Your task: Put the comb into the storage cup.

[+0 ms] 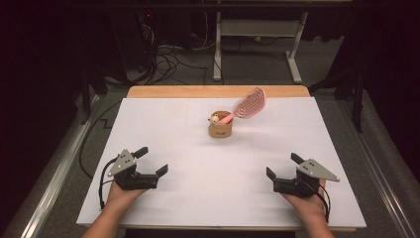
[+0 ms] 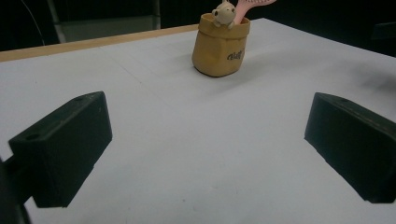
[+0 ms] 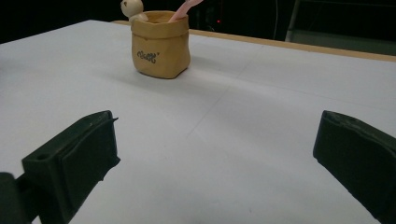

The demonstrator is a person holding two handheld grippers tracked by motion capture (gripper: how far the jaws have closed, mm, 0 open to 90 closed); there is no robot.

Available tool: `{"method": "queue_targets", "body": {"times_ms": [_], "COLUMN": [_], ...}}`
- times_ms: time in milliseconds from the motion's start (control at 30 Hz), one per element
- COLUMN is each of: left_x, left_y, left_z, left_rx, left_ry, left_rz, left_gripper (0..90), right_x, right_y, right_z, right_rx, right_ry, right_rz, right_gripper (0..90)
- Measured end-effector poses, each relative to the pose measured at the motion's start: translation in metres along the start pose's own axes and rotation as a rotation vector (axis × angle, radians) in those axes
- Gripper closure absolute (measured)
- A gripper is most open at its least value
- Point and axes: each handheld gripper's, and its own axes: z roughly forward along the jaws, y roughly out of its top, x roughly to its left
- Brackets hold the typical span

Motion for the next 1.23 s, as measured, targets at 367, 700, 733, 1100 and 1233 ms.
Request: {"method": "queue_targets", "body": {"times_ms": [367,700,733,1100,1233], "left_x": [-0.004,-0.005,-0.005,-0.005,-0.005], "left_y": [-0.003,-0.004,-0.004,-0.003,-0.003], "left_z": [-0.005,-0.004,-0.004,-0.003,-0.003], "left_rx": [0.0,0.014,0.014,0.014,0.013], "left_ry": [0.035,0.021,0.02,0.016,0.016], "left_rz": [-0.032,-0.007,-0.006,-0.001,0.001], "left_gripper": [1.4,1.4,1.4,1.4,1.4], "right_x": [-0.009,-0.014,-0.014,-0.014,-0.015], "right_y": [-0.008,-0.012,-0.012,-0.011,-0.01], "right_z": [-0.041,-0.028,-0.028,-0.031,-0.033], "right_rx": [-0.055,-0.016,-0.018,-0.033,-0.038], "right_ry": [-0.037,-0.037,-0.039,-0.052,-0.053], "right_rz": [0.023,-0.002,0.002,-0.003,-0.004], "right_gripper": [0.4,0.4,0.5,0.5,0.5]}}
